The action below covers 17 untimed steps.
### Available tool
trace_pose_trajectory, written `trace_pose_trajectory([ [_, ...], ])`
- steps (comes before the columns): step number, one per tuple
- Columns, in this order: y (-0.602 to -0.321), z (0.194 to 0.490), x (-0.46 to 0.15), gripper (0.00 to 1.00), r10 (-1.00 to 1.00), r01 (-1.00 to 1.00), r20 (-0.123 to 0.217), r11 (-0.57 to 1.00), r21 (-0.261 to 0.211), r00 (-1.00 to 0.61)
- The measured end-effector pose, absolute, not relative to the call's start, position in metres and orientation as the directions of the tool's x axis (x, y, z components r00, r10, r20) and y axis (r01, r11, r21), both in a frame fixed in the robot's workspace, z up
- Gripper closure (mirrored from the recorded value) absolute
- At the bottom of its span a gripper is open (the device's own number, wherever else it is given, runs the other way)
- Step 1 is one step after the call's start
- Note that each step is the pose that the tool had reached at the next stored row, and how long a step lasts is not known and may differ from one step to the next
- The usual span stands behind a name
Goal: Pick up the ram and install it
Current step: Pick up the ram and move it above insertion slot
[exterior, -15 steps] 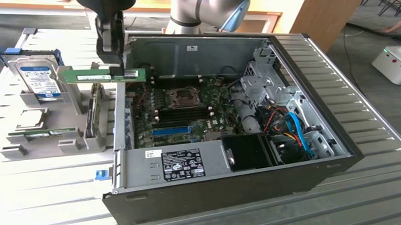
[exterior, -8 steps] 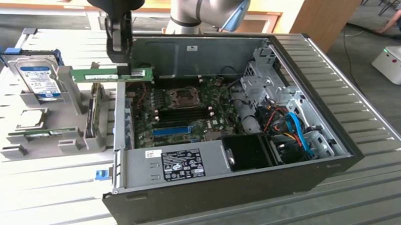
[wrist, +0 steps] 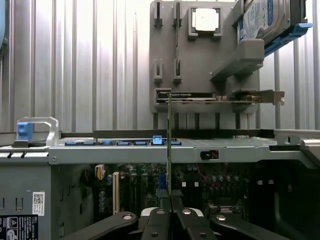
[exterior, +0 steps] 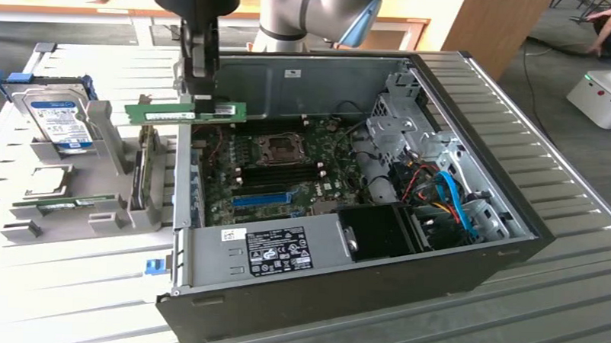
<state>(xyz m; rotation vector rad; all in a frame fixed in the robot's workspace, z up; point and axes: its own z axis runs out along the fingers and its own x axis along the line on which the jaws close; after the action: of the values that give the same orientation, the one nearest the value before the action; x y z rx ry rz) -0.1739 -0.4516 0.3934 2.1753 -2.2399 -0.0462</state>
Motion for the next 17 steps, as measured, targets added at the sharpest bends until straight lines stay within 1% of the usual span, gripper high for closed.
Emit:
trace_pose_trajectory([
  [17, -0.451, 0.393, -0.129, 0.88, -1.000, -0.999, -0.008, 0.029, 0.034, -0.029],
])
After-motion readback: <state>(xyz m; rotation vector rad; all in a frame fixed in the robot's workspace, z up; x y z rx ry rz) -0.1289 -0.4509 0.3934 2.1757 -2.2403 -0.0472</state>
